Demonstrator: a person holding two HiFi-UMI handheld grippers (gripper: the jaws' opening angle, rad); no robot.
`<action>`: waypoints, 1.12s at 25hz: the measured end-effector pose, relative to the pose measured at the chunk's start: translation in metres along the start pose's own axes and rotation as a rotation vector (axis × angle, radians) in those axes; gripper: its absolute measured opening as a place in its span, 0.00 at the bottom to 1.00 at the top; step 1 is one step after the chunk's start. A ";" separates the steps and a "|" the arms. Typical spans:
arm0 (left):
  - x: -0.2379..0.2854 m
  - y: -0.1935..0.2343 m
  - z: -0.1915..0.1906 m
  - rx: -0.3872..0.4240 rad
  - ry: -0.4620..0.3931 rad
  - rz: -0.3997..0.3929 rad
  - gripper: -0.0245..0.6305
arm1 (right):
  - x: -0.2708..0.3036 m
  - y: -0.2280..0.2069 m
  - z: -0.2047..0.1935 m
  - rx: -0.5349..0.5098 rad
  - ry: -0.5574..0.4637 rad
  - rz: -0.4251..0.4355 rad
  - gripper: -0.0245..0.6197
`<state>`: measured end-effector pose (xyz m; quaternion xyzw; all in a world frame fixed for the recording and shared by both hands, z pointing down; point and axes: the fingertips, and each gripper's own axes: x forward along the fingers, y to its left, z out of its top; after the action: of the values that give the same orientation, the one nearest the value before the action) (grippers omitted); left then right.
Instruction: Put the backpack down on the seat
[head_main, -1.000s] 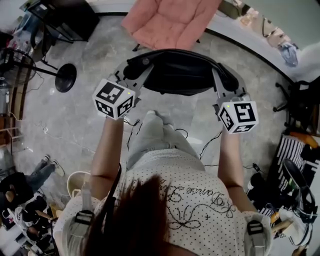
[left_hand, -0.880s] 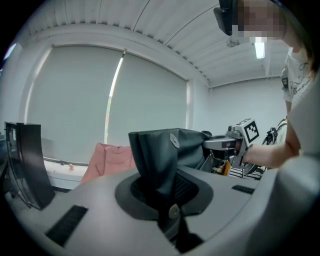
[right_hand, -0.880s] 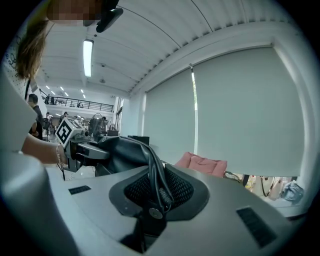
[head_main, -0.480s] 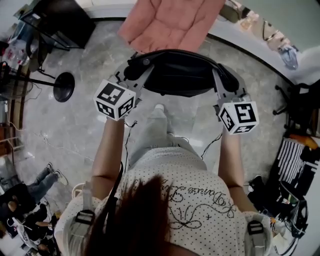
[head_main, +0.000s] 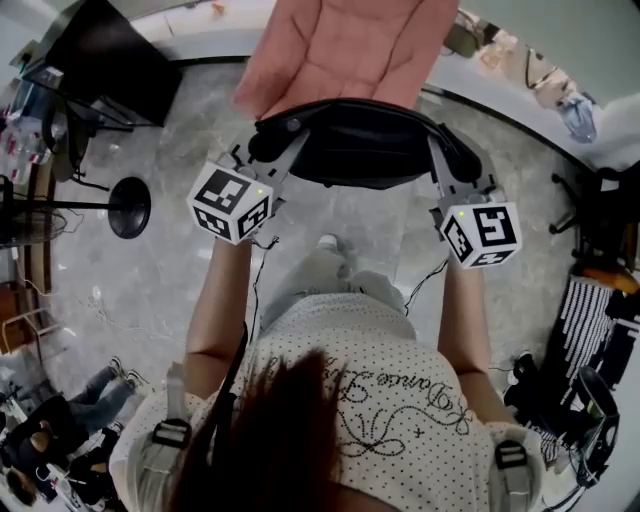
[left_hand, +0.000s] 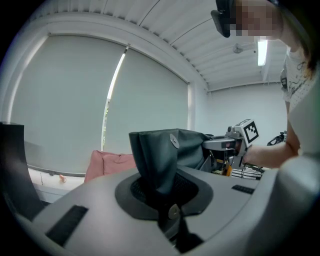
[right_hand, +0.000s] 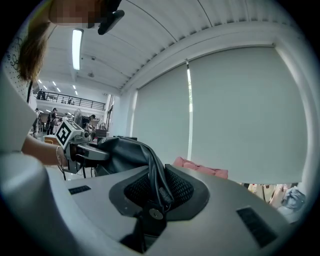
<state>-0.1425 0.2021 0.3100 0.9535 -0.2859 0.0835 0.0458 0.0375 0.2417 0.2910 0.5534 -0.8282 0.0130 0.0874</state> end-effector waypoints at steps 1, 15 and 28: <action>0.002 0.007 0.001 0.002 -0.002 -0.003 0.11 | 0.007 0.000 0.001 0.000 -0.001 -0.005 0.14; 0.059 0.067 0.006 -0.019 0.008 0.019 0.11 | 0.078 -0.046 0.002 0.011 0.018 0.013 0.15; 0.168 0.143 0.048 -0.013 -0.021 0.165 0.11 | 0.192 -0.157 0.027 -0.017 -0.031 0.165 0.15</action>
<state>-0.0768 -0.0139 0.3000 0.9272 -0.3644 0.0753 0.0419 0.1067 0.0023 0.2830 0.4824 -0.8725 0.0046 0.0778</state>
